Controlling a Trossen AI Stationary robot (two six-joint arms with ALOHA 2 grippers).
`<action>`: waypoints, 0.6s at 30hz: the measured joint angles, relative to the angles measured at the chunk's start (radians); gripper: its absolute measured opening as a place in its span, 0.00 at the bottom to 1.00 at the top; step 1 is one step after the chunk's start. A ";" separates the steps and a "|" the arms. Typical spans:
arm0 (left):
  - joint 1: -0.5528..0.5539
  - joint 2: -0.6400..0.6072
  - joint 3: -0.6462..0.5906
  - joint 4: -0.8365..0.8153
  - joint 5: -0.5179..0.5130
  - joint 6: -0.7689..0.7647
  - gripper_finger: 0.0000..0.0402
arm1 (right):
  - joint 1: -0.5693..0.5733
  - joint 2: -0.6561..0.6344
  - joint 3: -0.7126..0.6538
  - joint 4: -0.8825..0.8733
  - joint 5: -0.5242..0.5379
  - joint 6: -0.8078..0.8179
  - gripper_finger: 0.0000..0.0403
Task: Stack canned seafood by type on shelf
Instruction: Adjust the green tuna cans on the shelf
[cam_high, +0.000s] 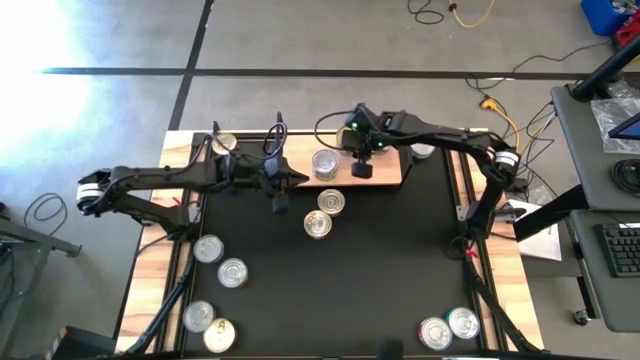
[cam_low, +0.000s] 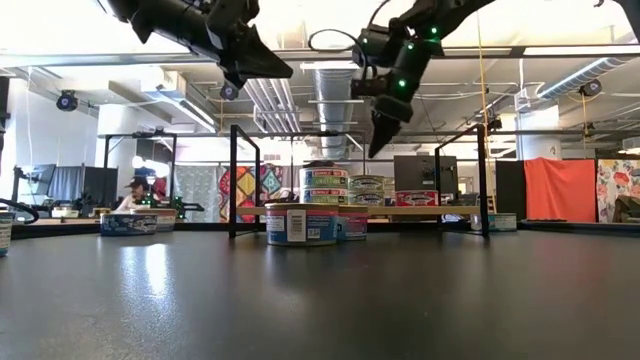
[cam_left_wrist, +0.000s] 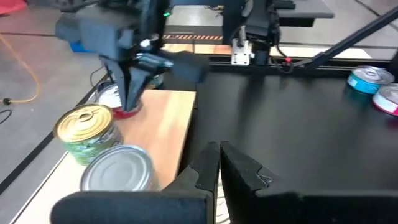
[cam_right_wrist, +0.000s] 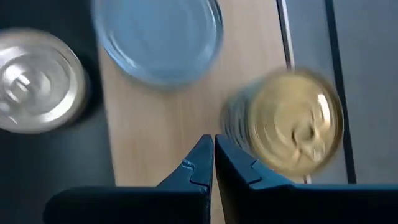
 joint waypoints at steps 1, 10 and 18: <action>-0.008 -0.002 0.000 0.001 0.000 0.001 0.00 | -0.008 0.000 -0.002 -0.008 0.016 0.000 0.02; -0.066 -0.025 -0.027 -0.010 0.000 0.028 0.00 | -0.044 0.000 -0.009 -0.001 0.061 0.020 0.02; -0.089 -0.044 -0.163 0.148 0.001 0.035 0.00 | 0.038 0.007 -0.024 0.210 -0.113 0.054 0.02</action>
